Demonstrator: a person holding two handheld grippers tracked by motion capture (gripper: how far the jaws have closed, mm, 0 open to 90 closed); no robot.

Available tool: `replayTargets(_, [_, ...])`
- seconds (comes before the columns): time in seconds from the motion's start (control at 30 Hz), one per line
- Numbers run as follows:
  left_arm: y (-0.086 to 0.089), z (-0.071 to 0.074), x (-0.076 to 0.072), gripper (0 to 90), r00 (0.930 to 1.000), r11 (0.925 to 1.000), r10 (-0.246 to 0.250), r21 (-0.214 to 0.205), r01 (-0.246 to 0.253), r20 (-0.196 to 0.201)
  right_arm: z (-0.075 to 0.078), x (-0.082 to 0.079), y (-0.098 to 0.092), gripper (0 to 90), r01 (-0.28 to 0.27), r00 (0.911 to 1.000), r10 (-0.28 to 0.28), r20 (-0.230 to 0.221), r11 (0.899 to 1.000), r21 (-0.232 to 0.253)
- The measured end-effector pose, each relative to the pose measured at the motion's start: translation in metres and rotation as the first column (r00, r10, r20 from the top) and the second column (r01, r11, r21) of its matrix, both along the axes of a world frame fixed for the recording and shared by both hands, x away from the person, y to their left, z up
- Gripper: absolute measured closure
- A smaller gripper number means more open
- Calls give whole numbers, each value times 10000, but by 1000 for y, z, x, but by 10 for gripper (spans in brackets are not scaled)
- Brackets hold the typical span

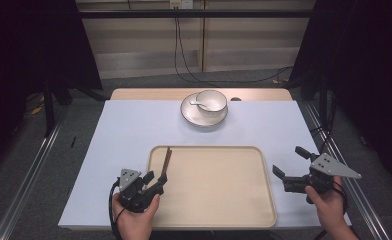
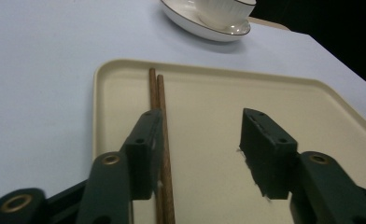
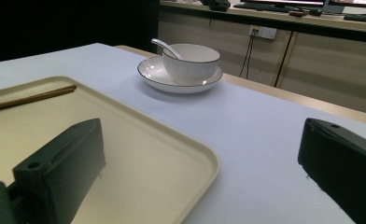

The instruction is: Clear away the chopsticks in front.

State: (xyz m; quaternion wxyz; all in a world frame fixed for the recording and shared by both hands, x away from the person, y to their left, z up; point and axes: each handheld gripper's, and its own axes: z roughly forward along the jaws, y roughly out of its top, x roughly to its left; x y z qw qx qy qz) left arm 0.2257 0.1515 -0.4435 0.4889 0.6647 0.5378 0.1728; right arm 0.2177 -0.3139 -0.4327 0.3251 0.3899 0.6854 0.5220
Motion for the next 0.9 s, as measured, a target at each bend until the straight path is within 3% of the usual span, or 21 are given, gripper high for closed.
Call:
replayTargets(0.2, [-2, 10, 12, 364, 9990, 9994, -281, -171, 287, 360, 1, -3, -1, 2, -20, 10000, 20, 20, 10000, -38])
replayTargets(0.33, [1, 14, 18, 301, 9977, 9994, -347, 104, 341, 583, 1, -3, -1, 2, 49, 10000, -49, 24, 10000, -18])
replayTargets(0.57, [7, 25, 29, 255, 9954, 9986, -523, -83, 531, 799, 0, -2, 0, 2, -153, 9999, 153, -2, 9999, -56])
replayTargets(0.9, [8, 46, 44, 204, 9878, 9965, -828, 173, 812, 1320, 0, -2, 0, 2, -123, 9999, 123, -32, 9999, -15])
